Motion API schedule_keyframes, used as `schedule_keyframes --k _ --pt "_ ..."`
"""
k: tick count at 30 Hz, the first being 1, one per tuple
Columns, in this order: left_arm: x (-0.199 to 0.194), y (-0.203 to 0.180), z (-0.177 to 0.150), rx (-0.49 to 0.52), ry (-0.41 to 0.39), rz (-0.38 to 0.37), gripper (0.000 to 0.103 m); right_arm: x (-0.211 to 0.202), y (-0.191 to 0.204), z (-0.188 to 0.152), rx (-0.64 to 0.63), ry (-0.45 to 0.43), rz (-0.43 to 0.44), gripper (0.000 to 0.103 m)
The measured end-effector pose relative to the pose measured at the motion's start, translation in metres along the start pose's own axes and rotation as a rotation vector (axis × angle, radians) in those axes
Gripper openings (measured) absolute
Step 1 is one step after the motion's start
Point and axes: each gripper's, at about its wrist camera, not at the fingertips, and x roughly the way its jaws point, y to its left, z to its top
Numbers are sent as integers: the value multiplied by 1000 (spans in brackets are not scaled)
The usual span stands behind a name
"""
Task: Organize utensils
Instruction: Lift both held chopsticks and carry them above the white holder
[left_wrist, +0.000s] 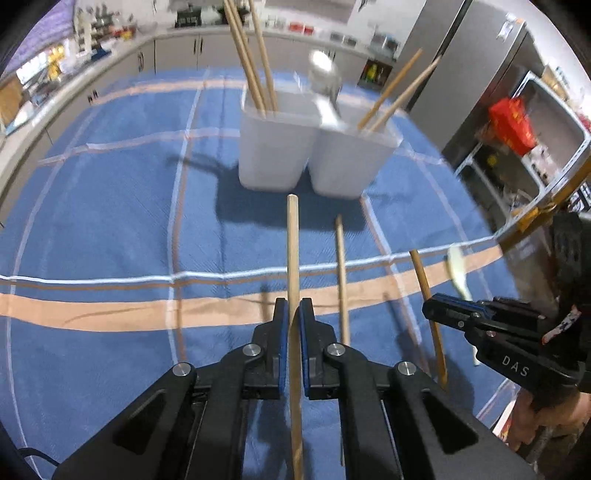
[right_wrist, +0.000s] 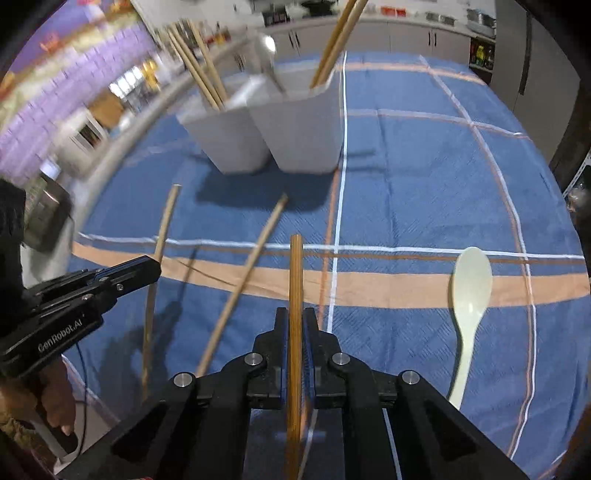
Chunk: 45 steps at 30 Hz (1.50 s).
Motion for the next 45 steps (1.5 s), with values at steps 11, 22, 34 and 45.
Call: schedule_keyframes --k 11,22,34,45 --pt "-83 -13 -13 14 -225 27 5 -83 -17 -39 38 -249 83 7" --pt "-131 -30 24 24 -392 -2 0 -132 -11 -13 46 -430 99 7" --pt "-57 28 50 -92 -194 100 0 -103 -34 28 106 -366 100 7" --pt "38 140 42 -476 73 79 26 -63 -54 37 187 -274 118 7"
